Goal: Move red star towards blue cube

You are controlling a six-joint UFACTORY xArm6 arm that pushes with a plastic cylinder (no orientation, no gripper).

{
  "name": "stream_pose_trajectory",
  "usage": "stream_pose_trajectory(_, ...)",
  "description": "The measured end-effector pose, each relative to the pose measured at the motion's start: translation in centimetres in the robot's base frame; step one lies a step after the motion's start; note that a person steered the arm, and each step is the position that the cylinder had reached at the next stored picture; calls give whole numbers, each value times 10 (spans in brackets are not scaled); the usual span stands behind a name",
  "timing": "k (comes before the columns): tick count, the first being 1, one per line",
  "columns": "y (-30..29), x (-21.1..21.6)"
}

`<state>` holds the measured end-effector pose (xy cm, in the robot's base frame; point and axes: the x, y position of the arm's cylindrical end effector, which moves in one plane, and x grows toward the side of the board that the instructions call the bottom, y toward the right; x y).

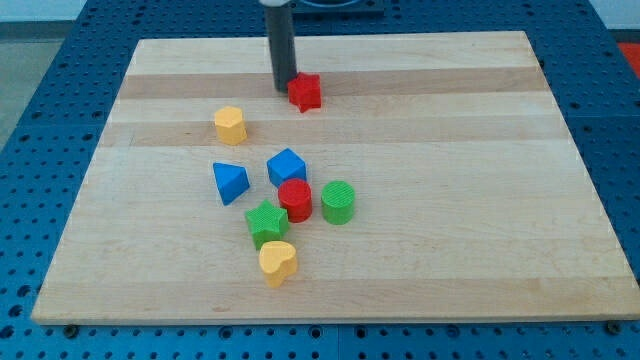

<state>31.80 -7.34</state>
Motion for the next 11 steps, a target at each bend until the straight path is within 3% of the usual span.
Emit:
stream_pose_trajectory(1,52,-12)
stream_pose_trajectory(2,150,39)
stream_pose_trajectory(3,209,94)
stream_pose_trajectory(5,252,115)
stream_pose_trajectory(6,161,158)
stream_pose_trajectory(7,117,139)
stream_pose_trajectory(8,224,165)
stream_pose_trajectory(9,245,140)
stream_pose_trajectory(10,236,104)
stream_pose_trajectory(11,151,104)
